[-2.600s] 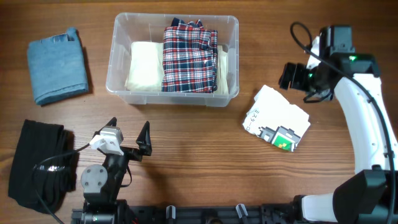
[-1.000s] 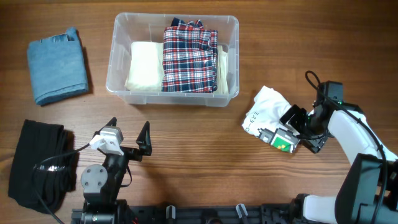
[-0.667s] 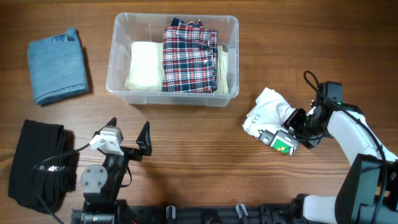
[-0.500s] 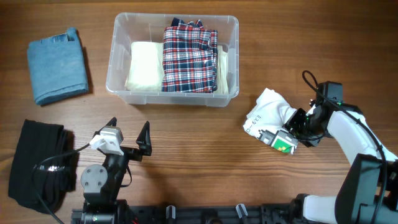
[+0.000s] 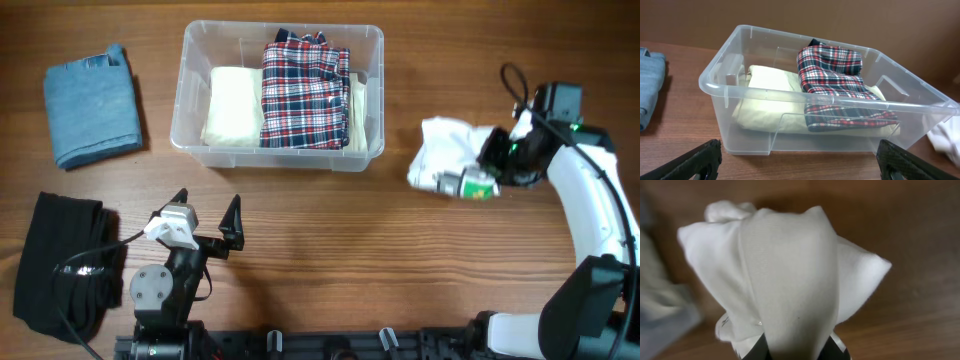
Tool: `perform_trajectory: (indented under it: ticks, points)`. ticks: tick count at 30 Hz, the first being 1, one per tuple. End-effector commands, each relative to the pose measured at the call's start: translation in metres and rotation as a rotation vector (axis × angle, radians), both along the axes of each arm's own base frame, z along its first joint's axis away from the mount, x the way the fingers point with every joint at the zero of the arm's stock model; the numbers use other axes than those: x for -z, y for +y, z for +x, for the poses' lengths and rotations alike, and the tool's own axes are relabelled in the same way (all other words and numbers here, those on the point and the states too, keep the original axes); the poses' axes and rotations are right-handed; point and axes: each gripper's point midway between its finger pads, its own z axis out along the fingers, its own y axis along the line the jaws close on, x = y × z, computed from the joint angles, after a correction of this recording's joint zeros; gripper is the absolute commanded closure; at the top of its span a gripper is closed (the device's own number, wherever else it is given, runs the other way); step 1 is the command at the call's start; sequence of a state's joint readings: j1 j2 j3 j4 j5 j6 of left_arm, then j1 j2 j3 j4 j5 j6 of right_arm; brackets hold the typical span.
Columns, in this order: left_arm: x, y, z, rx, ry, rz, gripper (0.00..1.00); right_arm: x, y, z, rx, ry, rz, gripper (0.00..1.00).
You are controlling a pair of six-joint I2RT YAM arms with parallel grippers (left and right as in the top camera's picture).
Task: Pack container
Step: 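Lift the white shirt with the right gripper and lower it into the bin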
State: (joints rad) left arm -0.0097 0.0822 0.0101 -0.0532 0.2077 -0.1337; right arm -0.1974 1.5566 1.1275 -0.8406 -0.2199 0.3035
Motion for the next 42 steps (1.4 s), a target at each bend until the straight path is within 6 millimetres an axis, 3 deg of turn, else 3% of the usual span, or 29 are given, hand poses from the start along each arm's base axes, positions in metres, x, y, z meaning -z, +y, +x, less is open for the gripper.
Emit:
perform_trajectory:
  ticks: [1,7,9,12,13,15,17,20,26,28,30,31,35,37,39,42]
  points:
    - [0.002,0.000,0.000,0.003,0.008,-0.010,0.00,-0.057,0.025,0.040,-0.113,-0.189,0.115,0.90]
    - [0.002,0.000,0.000,0.004,0.008,-0.010,0.00,-0.164,0.088,0.086,-0.281,-0.474,0.155,0.90]
    - [0.002,0.000,0.000,0.003,0.008,-0.010,0.00,-0.208,0.122,0.092,-0.351,-0.577,0.171,0.90]
    - [0.002,0.000,0.000,0.003,0.008,-0.010,0.00,-0.241,0.178,0.092,-0.441,-0.683,0.196,0.90]
    - [0.002,0.000,0.000,0.003,0.008,-0.010,0.00,-0.240,0.202,0.091,-0.465,-0.696,0.170,0.90]
    - [0.002,0.000,0.000,0.003,0.008,-0.010,0.00,-0.229,0.227,0.092,-0.489,-0.689,0.128,0.90]
    - [0.002,0.000,0.000,0.003,0.008,-0.010,0.00,-0.205,0.254,0.094,-0.512,-0.651,0.090,0.90]
    - [0.002,0.000,0.000,0.003,0.008,-0.010,0.00,-0.159,0.273,0.105,-0.494,-0.553,0.067,0.90]
    - [0.002,0.000,0.000,0.003,0.008,-0.010,0.00,-0.068,0.277,0.111,-0.486,-0.328,0.033,0.90]
    - [0.002,0.000,0.000,0.004,0.008,-0.010,0.00,-0.049,0.274,0.106,-0.488,-0.265,0.018,0.90]
    - [0.002,0.000,0.000,0.004,0.008,-0.010,0.00,-0.040,0.272,0.101,-0.491,-0.229,0.007,0.90]
    - [0.002,0.000,0.000,0.003,0.008,-0.010,0.00,-0.040,0.272,0.099,-0.493,-0.223,0.005,0.85]
    - [0.002,0.000,0.000,0.003,0.008,-0.010,0.00,-0.037,0.270,0.096,-0.526,-0.211,-0.013,0.36]
    - [0.002,0.000,0.000,0.004,0.008,-0.010,0.00,-0.038,0.270,0.097,-0.554,-0.225,-0.027,0.21]
    - [0.002,0.000,0.000,0.003,0.008,-0.010,0.00,-0.042,0.271,0.100,-0.610,-0.263,-0.052,0.15]
    - [0.002,0.000,0.000,0.003,0.008,-0.010,0.00,-0.056,0.263,0.111,-0.625,-0.321,-0.132,0.12]
